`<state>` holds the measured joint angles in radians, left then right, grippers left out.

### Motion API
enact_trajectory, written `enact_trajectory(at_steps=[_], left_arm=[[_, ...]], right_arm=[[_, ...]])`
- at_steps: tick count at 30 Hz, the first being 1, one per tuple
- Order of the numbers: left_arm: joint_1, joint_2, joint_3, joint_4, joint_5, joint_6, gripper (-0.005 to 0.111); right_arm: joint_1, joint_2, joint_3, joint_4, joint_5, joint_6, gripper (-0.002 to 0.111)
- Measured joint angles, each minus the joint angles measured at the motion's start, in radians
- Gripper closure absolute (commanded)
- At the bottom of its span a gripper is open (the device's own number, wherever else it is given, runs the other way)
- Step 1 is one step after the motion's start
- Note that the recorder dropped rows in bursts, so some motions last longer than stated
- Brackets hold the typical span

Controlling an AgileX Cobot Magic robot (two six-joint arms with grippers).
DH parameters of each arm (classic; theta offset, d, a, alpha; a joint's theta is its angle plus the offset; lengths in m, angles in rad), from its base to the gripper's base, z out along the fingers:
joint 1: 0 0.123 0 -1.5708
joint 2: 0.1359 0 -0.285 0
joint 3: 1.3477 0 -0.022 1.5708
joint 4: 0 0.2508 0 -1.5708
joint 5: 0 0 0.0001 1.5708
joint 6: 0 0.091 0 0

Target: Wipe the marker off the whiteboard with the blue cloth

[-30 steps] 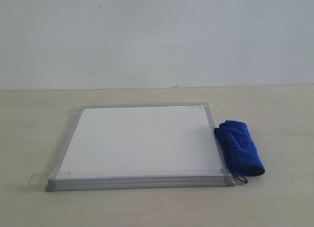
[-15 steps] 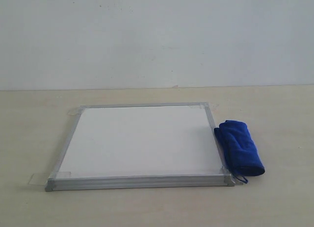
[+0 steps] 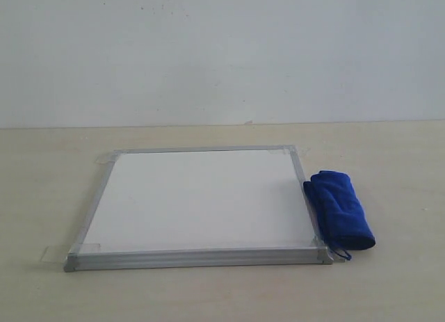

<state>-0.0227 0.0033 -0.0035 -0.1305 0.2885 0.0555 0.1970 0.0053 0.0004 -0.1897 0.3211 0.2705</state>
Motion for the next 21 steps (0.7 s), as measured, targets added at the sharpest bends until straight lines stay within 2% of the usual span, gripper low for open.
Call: enact_trajectory(at_steps=[9,15,21], left_arm=[[0.000,0.000,0.000,0.000,0.000,0.000,0.103],[0.000,0.000,0.000,0.000,0.000,0.000,0.103],[0.000,0.000,0.000,0.000,0.000,0.000,0.103]], right_arm=[[0.008,0.000,0.000,0.019,0.024,-0.036,0.108],[0.012,0.000,0.000,0.240,0.024,-0.258,0.108],[0.012,0.000,0.000,0.283,0.024,-0.295,0.108]])
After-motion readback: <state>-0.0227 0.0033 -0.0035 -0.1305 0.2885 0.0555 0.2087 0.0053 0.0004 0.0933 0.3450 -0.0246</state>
